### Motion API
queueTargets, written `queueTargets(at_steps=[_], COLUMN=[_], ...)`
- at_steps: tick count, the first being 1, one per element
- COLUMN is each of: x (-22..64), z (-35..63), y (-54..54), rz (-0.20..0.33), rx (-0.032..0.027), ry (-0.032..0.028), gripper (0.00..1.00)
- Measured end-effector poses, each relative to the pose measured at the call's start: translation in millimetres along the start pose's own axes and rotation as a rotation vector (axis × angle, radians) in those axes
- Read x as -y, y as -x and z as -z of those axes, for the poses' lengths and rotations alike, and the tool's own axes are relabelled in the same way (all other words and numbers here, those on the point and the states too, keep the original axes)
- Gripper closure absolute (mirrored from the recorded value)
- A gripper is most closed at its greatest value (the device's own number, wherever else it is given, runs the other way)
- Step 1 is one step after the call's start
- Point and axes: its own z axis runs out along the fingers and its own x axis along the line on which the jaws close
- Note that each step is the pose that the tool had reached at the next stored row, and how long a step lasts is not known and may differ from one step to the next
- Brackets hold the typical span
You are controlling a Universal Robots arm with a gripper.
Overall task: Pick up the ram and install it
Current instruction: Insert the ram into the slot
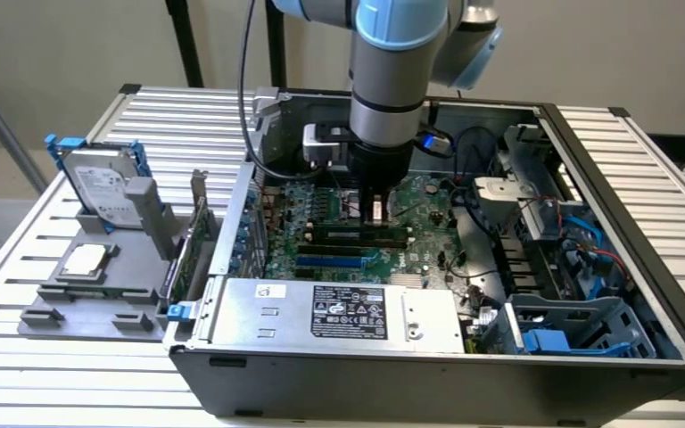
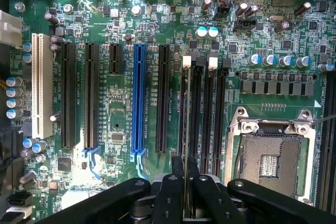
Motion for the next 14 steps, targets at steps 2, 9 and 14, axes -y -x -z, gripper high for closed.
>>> queueTargets(at_steps=[2, 9, 14], x=[-0.1, -0.3, -2.1], z=[-0.6, 3.8, 23.2], y=[0.0, 0.0, -0.3], rz=[0.0, 0.0, 0.0], rx=[0.0, 0.0001, 0.0001], ry=[0.0, 0.0, 0.0], gripper=[0.86, 0.78, 0.78])
